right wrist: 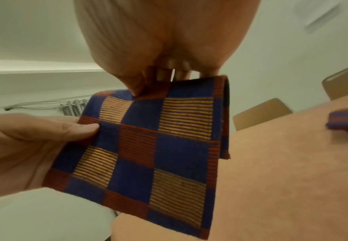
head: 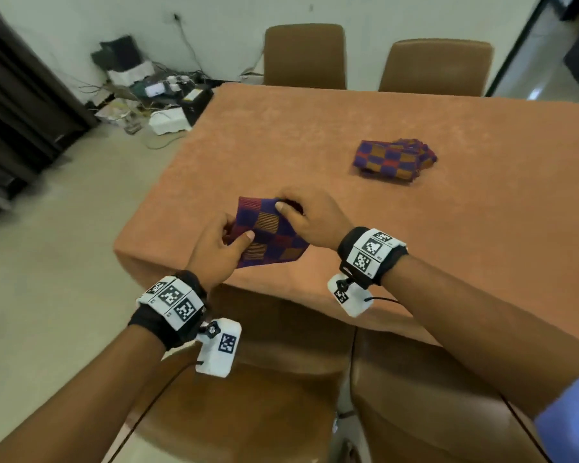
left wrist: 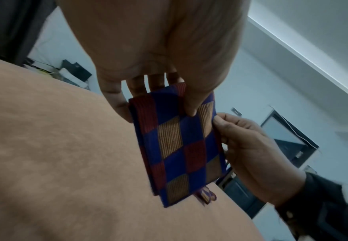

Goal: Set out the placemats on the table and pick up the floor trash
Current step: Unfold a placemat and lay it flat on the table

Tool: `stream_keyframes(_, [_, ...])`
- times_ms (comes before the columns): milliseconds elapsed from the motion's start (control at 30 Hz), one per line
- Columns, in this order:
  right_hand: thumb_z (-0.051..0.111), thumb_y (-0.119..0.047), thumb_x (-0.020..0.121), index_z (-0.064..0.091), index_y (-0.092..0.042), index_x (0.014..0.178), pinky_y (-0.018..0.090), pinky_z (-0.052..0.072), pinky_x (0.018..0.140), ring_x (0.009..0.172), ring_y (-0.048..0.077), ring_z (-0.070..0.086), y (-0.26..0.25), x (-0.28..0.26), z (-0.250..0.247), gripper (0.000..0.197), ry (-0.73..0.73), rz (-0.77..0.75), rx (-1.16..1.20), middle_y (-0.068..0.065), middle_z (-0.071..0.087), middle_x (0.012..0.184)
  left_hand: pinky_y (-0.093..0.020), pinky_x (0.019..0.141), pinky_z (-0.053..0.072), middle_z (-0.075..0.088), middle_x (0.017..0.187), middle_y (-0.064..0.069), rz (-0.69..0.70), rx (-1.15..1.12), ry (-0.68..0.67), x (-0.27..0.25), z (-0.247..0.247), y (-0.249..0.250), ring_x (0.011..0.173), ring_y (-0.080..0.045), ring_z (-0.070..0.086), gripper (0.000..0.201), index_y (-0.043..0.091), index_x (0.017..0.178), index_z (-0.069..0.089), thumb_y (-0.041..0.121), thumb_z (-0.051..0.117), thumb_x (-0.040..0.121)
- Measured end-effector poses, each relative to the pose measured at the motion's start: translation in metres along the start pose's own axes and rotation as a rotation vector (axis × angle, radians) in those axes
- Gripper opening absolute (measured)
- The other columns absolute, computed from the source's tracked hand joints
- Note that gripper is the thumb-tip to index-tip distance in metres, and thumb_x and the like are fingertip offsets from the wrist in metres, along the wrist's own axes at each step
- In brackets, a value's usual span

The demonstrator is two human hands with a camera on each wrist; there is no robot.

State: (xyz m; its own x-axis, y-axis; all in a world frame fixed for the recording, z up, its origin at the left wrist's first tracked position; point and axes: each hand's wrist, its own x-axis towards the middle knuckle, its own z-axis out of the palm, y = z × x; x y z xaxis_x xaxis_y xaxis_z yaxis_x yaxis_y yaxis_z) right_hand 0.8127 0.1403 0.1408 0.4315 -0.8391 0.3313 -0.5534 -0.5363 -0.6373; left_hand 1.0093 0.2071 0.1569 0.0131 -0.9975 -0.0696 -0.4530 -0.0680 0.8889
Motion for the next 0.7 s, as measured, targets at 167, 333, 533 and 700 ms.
stream_keyframes(167, [0.066,-0.032,0.086,0.064,-0.021,0.109,0.033,0.049,0.078,0.093,0.015,0.058,-0.072,0.0,0.068,0.026,-0.027,0.019,0.101,-0.002,0.063,0.106,-0.051,0.075,0.056,0.067,0.096,-0.025,-0.099,-0.065,0.172,-0.058,-0.062,-0.028,0.089,-0.041,0.065,0.031,0.002,0.098,0.05,0.028,0.063,0.086])
stream_keyframes(333, [0.07,-0.039,0.086,0.065,-0.02,0.116,0.027,0.055,0.078,0.089,0.01,0.065,-0.164,-0.01,0.14,0.036,-0.287,-0.059,0.294,-0.004,0.069,0.108,-0.04,0.072,0.054,0.068,0.097,-0.022,-0.21,-0.328,0.421,-0.097,-0.135,-0.066,0.085,-0.034,0.066,0.006,0.013,0.089,0.055,0.011,0.061,0.092])
stream_keyframes(533, [0.067,-0.031,0.09,0.066,-0.021,0.116,0.005,0.043,0.067,0.073,-0.011,0.06,-0.29,0.013,0.264,0.028,-0.344,-0.042,0.299,-0.012,0.069,0.091,-0.031,0.067,0.056,0.069,0.089,-0.009,-0.262,-0.681,0.397,-0.158,-0.273,-0.13,0.076,-0.018,0.067,0.024,0.01,0.098,0.062,0.028,0.046,0.1])
stream_keyframes(700, [0.062,-0.029,0.093,0.058,-0.034,0.066,0.016,0.034,0.051,0.048,0.004,0.049,-0.319,0.034,0.31,0.028,-0.325,0.046,0.332,-0.012,0.056,0.054,-0.038,0.079,0.059,0.069,0.097,-0.014,-0.3,-0.527,0.438,-0.172,-0.309,-0.155,0.084,-0.022,0.068,0.02,0.008,0.108,0.06,0.018,0.063,0.091])
